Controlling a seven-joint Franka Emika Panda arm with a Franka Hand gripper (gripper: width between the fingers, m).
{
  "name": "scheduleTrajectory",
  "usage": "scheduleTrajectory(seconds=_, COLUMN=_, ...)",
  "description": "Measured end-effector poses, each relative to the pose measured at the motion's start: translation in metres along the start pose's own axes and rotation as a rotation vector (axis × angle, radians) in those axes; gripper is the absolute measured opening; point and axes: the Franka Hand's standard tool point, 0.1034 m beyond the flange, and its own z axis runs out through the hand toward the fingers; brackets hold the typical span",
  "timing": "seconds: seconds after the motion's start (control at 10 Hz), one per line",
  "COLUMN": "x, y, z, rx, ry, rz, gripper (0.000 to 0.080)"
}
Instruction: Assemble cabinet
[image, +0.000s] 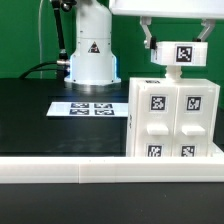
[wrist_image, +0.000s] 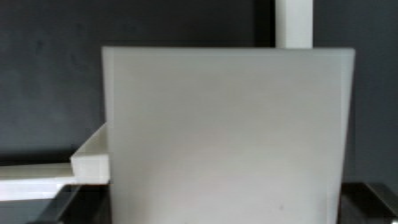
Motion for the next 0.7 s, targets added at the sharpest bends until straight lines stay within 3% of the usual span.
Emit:
scheduleTrajectory(seconds=0.3, x=0.011, y=0.001, z=0.001, rx=0.001, ry=0.008, rz=-0.044, gripper=0.0563)
scheduleTrajectory(seconds=0.7, x=0.011, y=0.003, z=0.012, rx=-0.002, ry=-0.003, rz=-0.083, gripper=0.0563)
